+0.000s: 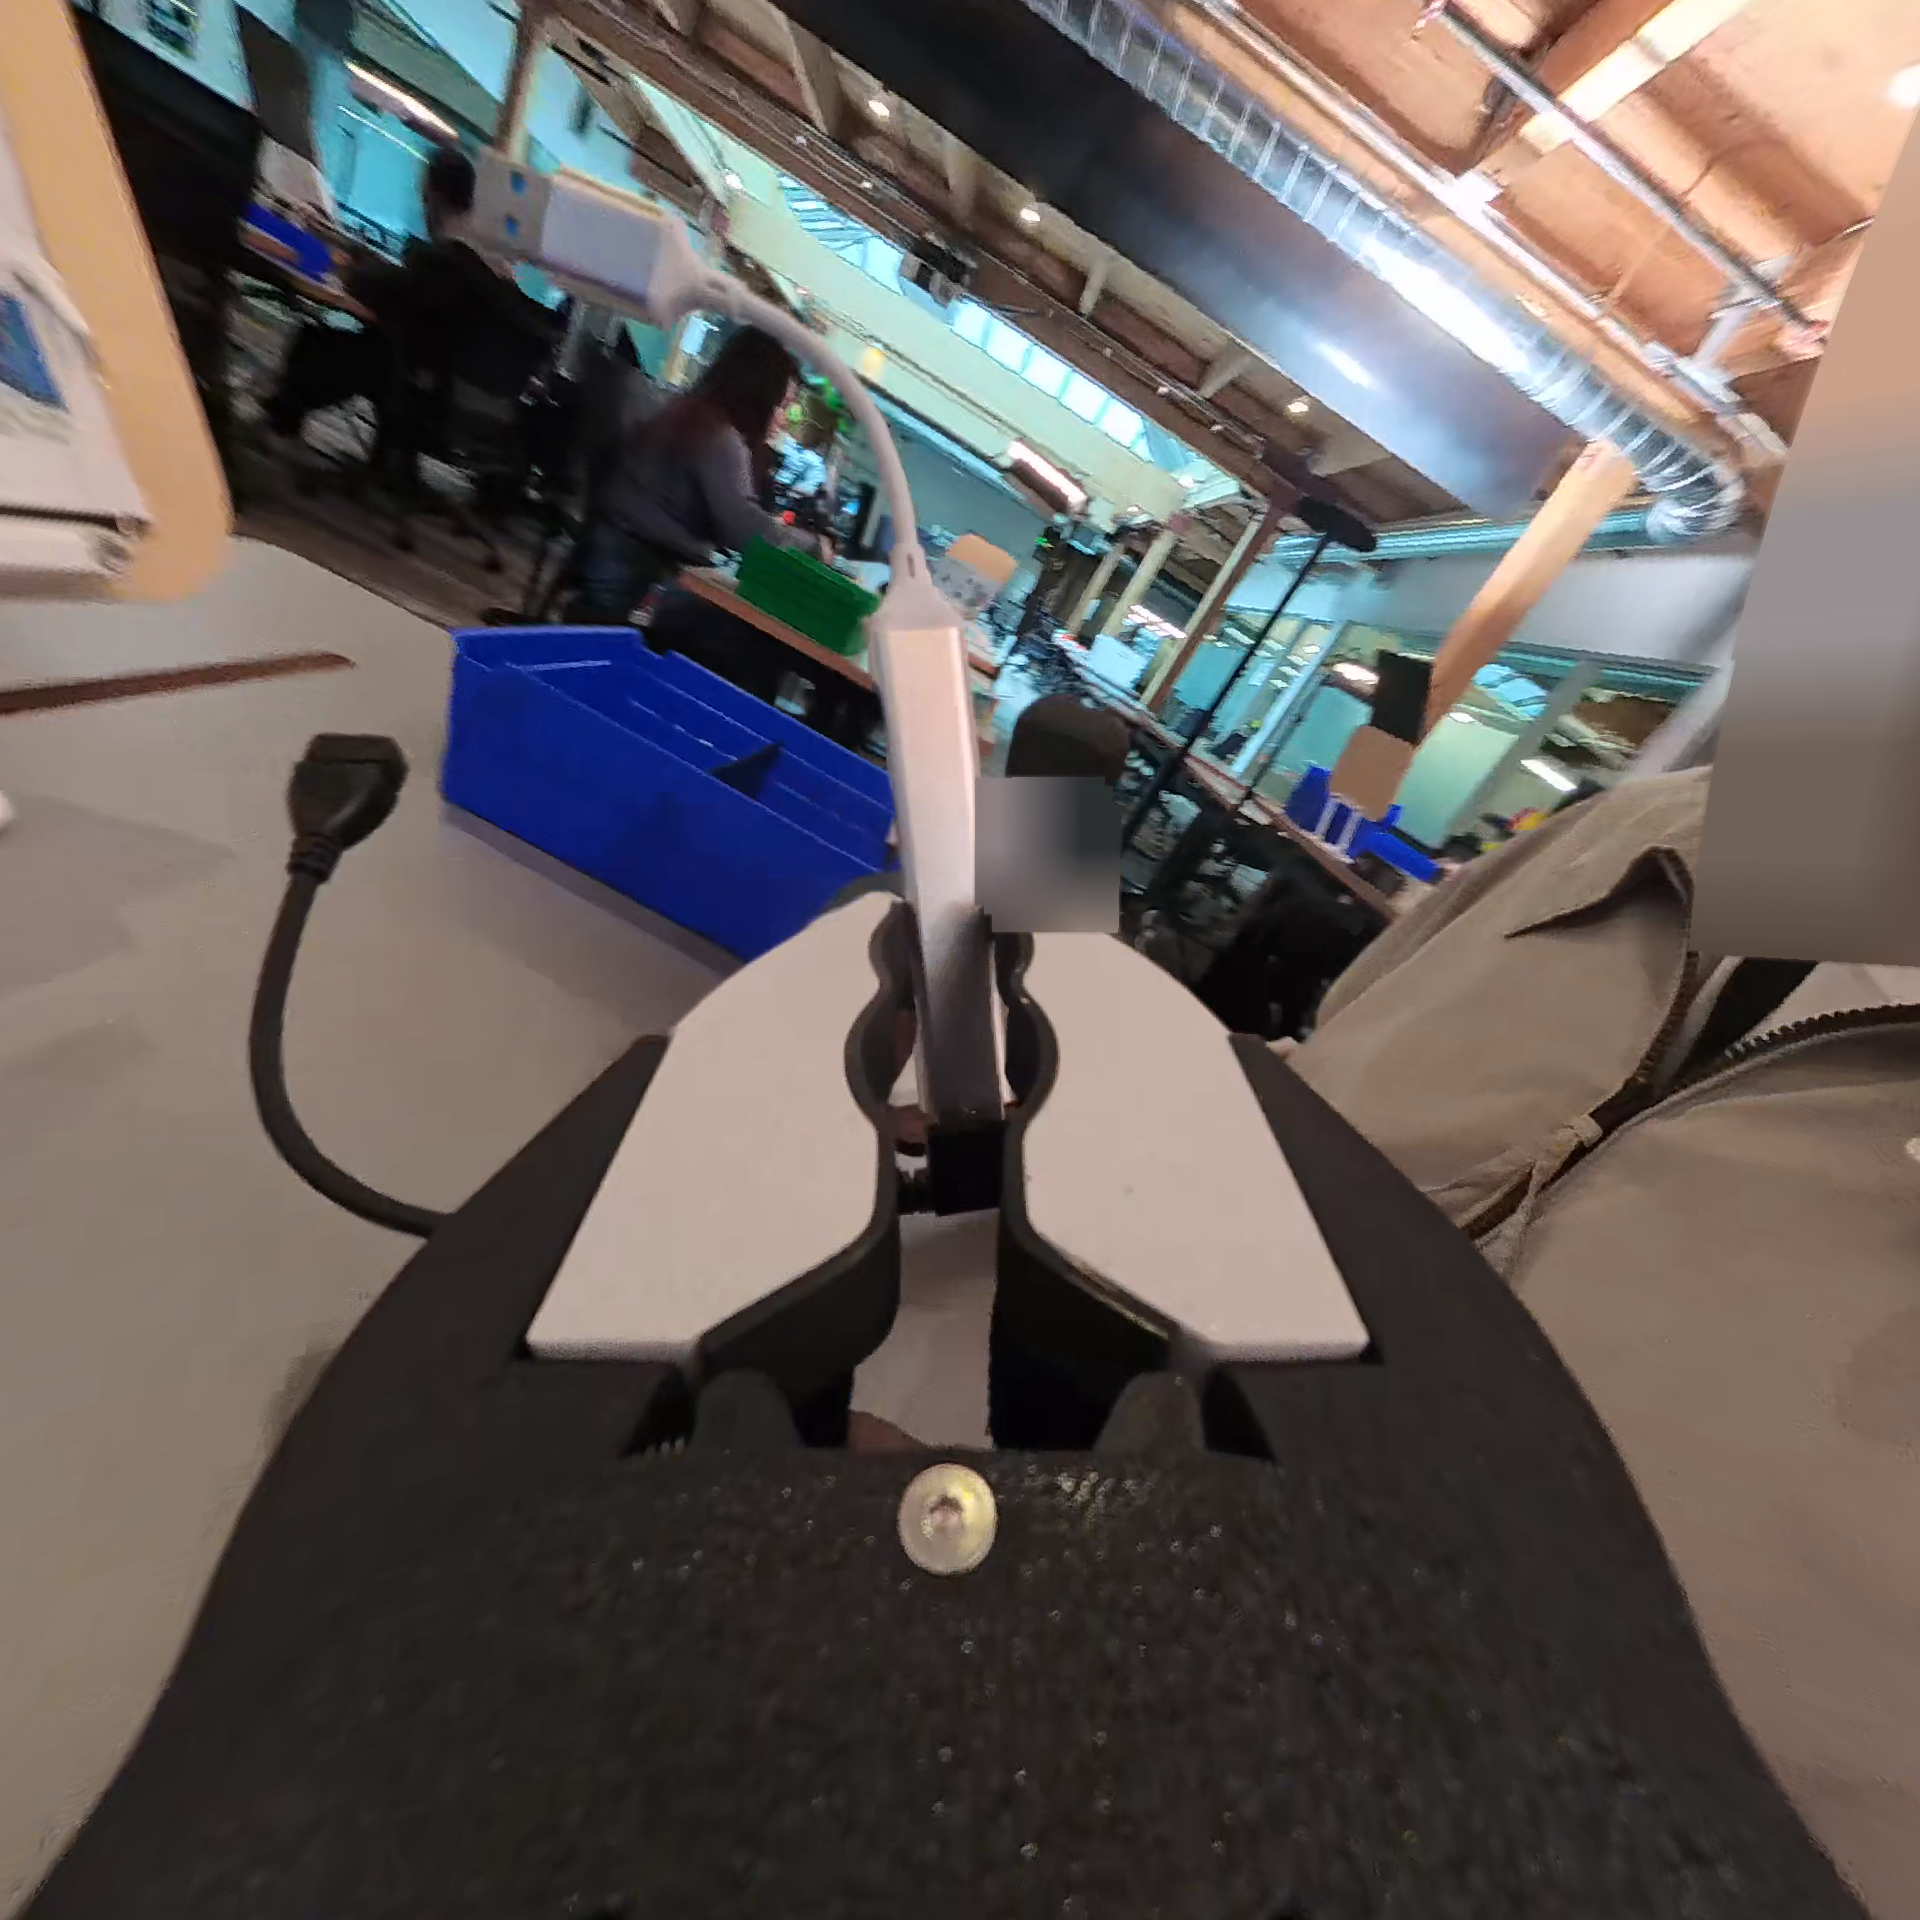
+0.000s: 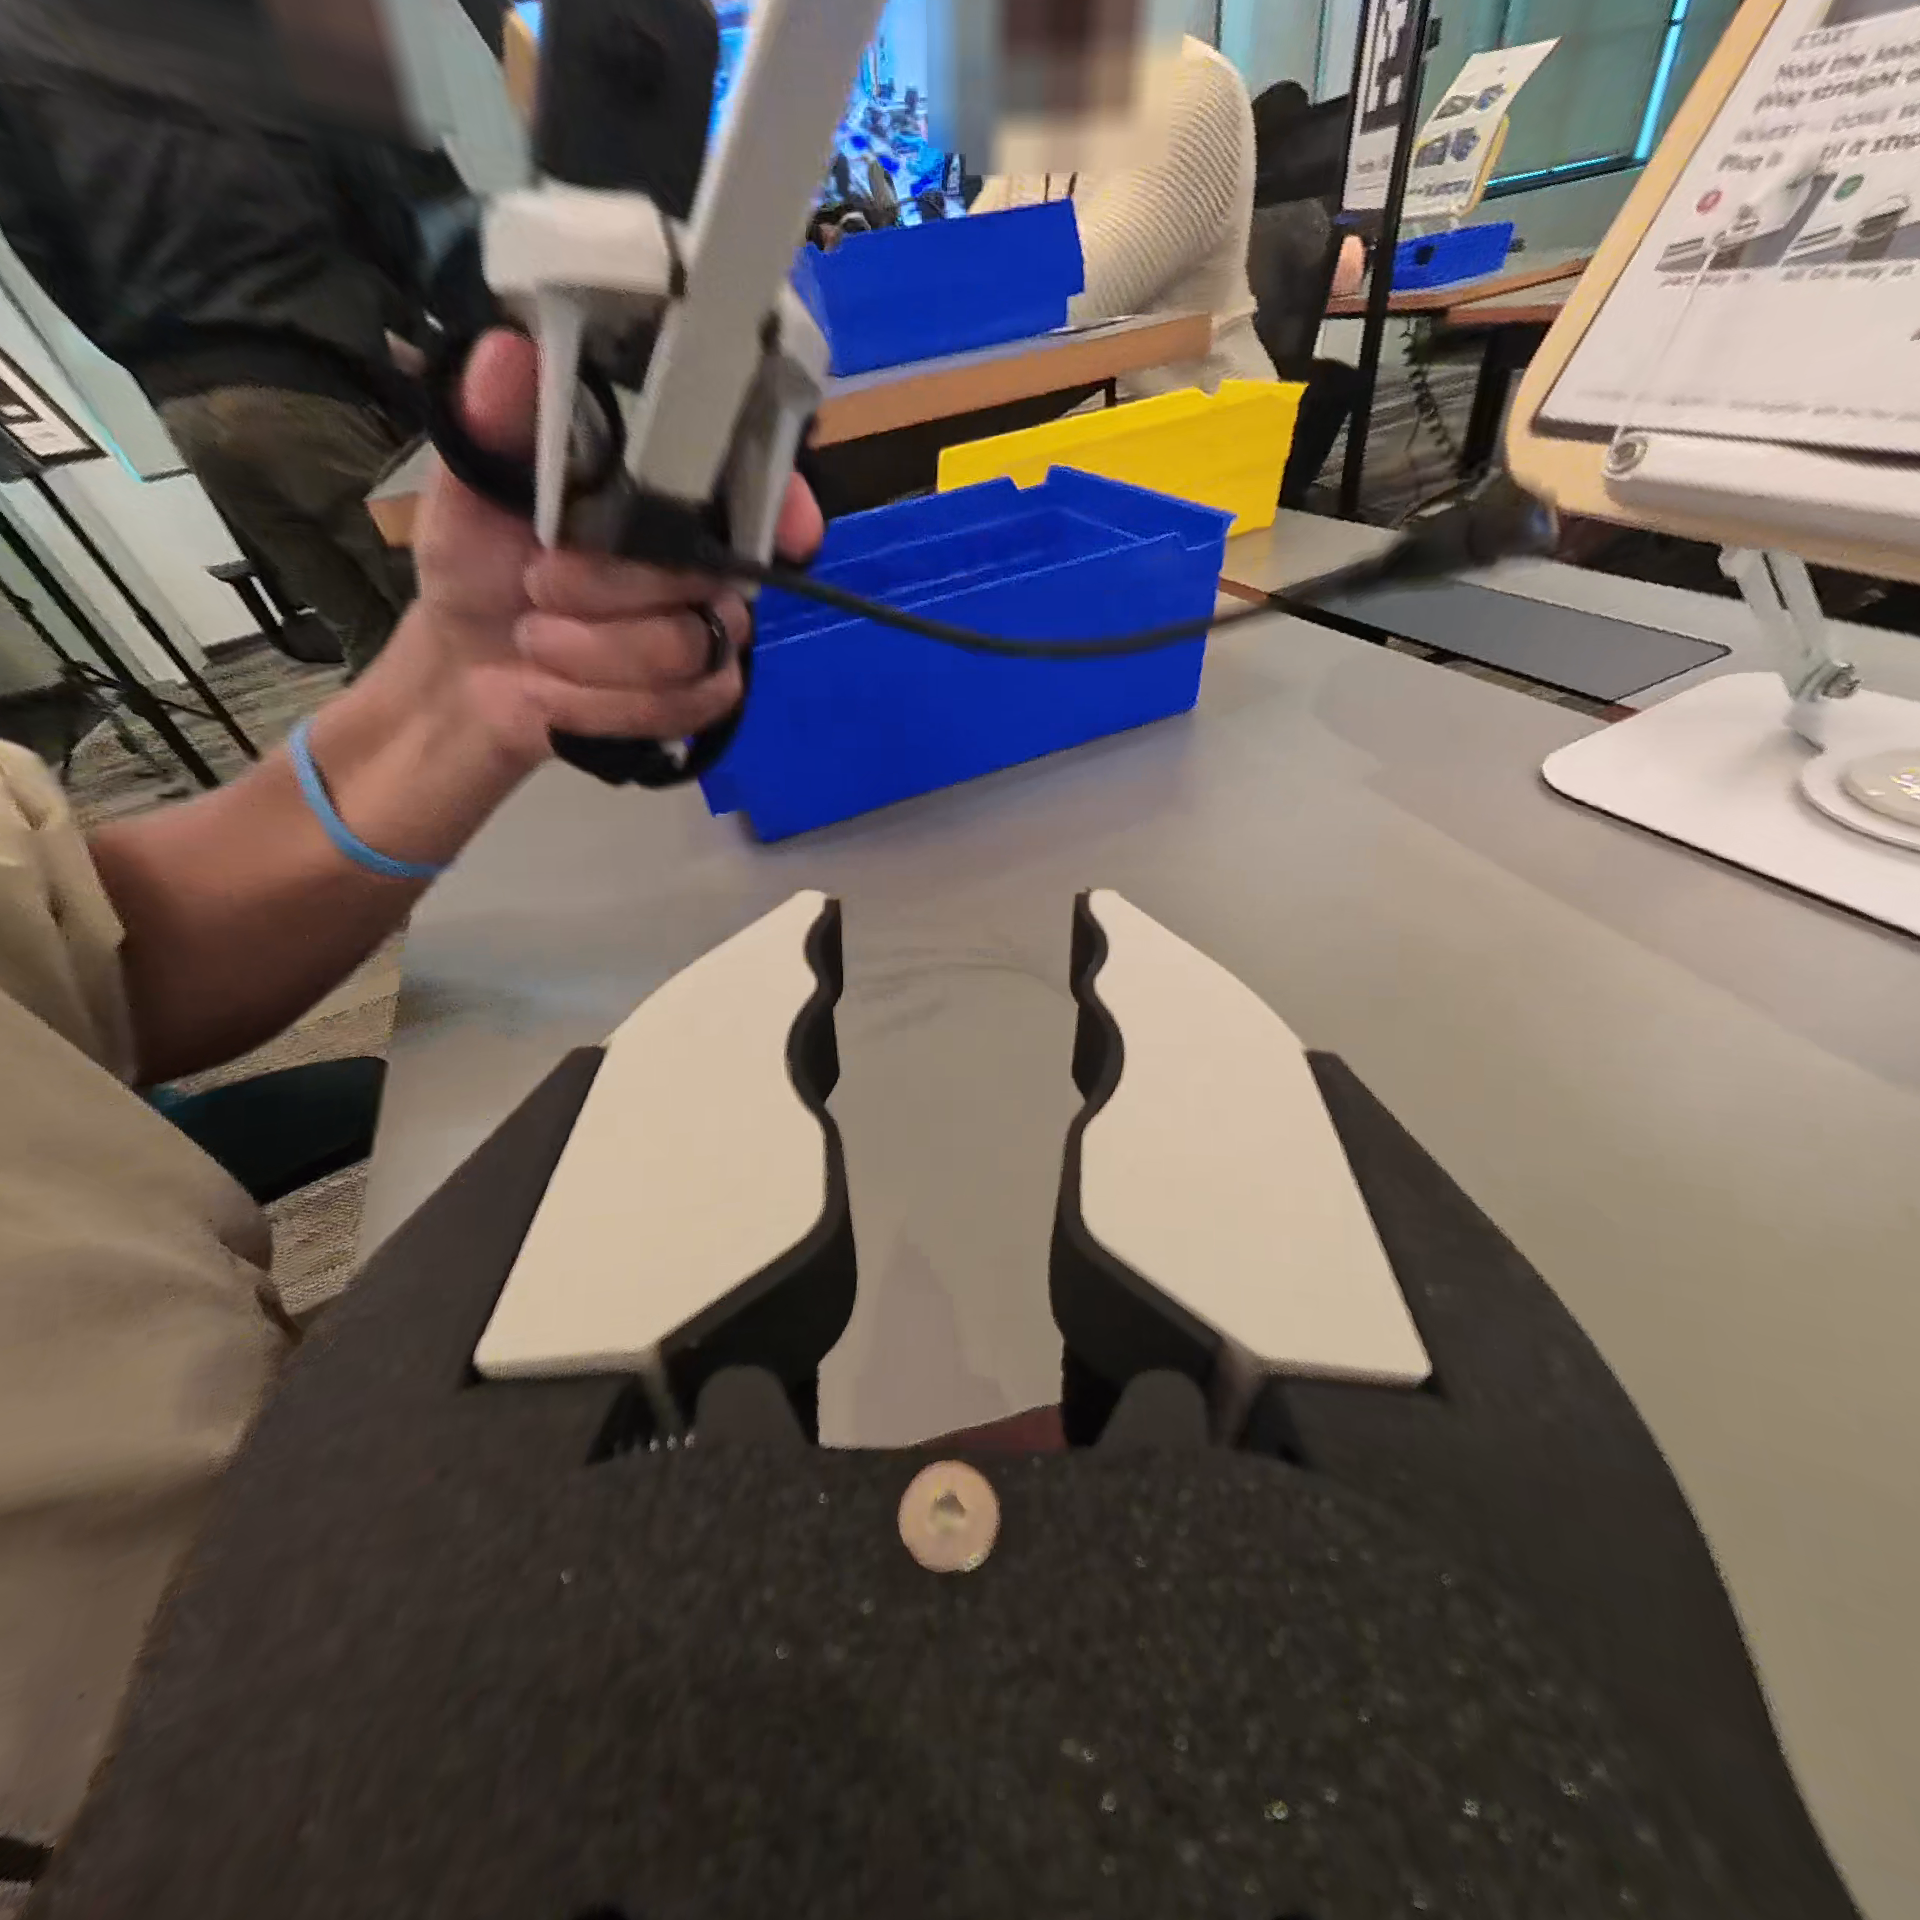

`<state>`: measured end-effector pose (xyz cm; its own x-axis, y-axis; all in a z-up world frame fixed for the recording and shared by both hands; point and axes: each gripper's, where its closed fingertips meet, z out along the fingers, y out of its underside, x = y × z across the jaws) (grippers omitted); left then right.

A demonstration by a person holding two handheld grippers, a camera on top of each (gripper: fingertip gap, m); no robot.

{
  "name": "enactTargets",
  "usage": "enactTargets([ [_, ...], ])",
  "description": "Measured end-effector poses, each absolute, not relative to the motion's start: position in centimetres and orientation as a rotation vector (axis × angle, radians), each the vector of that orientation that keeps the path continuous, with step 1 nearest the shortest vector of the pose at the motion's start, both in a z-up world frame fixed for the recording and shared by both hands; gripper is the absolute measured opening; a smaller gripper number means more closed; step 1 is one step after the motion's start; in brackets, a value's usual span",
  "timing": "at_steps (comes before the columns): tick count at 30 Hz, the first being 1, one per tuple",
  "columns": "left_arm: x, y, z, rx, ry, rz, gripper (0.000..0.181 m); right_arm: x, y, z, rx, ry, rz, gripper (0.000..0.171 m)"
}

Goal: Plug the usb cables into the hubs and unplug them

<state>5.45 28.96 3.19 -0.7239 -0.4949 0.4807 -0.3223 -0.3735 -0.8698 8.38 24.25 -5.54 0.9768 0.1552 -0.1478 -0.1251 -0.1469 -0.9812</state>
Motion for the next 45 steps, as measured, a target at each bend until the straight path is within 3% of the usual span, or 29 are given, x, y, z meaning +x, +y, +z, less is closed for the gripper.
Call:
enactTargets([
  [5, 6.3, 26.5, 1.1, -1.109, 1.769, -2.33, 0.015, 7.8, 24.0, -4.5, -1.68, -0.133, 0.235, 0.044],
  [19, 5.9, 22.6, 1.2, -1.036, 1.856, -2.398, 0.015, 3.5, 27.2, -3.7, -1.592, -0.393, 0.247, 0.059],
  [29, 6.7, 21.6, -0.5, -1.103, 1.869, -2.339, 0.015, 4.4, 27.1, -6.2, -1.668, -0.423, 0.134, 0.029],
  [35, 6.7, 21.7, -1.3, -1.13, 1.875, -2.279, 0.016, 4.7, 27.1, -7.2, -1.714, -0.445, 0.132, 0.024],
  [38, 7.2, 22.9, -0.8, -1.188, 1.792, -2.28, 0.03, 5.0, 26.9, -7.5, -1.712, -0.449, 0.116, 0.005],
  [45, 7.1, 25.8, 0.0, -1.209, 1.687, -2.3, 0.031, 5.0, 26.5, -8.3, -1.758, -0.463, 0.164, 0.004],
])
